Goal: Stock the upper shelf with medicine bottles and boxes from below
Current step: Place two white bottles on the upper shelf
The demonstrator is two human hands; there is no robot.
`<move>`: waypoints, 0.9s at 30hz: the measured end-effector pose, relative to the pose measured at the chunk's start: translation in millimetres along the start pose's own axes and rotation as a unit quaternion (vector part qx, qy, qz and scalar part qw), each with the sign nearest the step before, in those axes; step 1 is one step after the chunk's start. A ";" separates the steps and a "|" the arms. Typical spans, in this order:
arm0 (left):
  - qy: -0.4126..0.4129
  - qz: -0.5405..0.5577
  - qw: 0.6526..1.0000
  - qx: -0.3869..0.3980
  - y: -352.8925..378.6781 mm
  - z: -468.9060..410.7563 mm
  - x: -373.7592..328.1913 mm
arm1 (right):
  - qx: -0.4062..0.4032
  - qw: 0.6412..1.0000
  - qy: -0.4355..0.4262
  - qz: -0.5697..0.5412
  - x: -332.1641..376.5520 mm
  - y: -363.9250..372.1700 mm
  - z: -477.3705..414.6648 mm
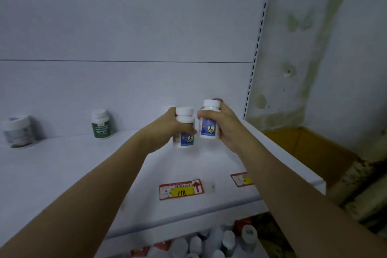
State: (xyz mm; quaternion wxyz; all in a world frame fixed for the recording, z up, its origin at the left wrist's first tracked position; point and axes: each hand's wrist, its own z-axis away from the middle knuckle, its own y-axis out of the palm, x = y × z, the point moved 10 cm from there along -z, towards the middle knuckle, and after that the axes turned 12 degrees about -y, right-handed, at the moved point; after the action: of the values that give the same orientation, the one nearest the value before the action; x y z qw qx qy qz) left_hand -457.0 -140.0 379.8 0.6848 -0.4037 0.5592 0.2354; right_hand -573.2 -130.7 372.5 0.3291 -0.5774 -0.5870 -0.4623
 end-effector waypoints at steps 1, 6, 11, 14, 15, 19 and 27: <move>-0.017 -0.004 1.000 -0.014 -7.3 -8.6 10.0 | 0.010 1.000 0.006 0.014 -10.3 1.0 -8.1; -0.093 0.006 0.991 -0.094 -42.8 -45.8 66.5 | 0.034 0.997 0.034 0.061 -59.4 0.8 -45.9; -0.154 -0.030 0.966 -0.207 -68.2 -54.1 98.3 | 0.051 0.985 0.070 0.151 -100.9 -6.6 -59.5; -0.143 0.005 0.967 -0.212 -72.0 -64.0 100.7 | 0.067 0.980 0.056 0.179 -107.1 -7.8 -75.2; -0.139 0.013 0.968 -0.209 -70.8 -66.4 97.8 | 0.078 0.976 0.043 0.198 -106.0 -7.1 -81.0; -0.133 0.024 0.959 -0.249 -75.3 -72.9 101.9 | 0.073 0.973 0.038 0.216 -106.0 -12.1 -93.1; -0.126 -0.012 0.948 -0.292 -82.5 -80.4 100.1 | 0.037 0.927 -0.058 0.368 -99.3 -10.6 -122.7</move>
State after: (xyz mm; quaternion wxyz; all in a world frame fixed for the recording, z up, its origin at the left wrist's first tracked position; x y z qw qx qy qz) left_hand -413.0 -265.0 304.1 0.6050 -0.5595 0.3702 0.4289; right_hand -590.2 -280.1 323.1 0.4622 -0.7662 -0.3681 -0.2528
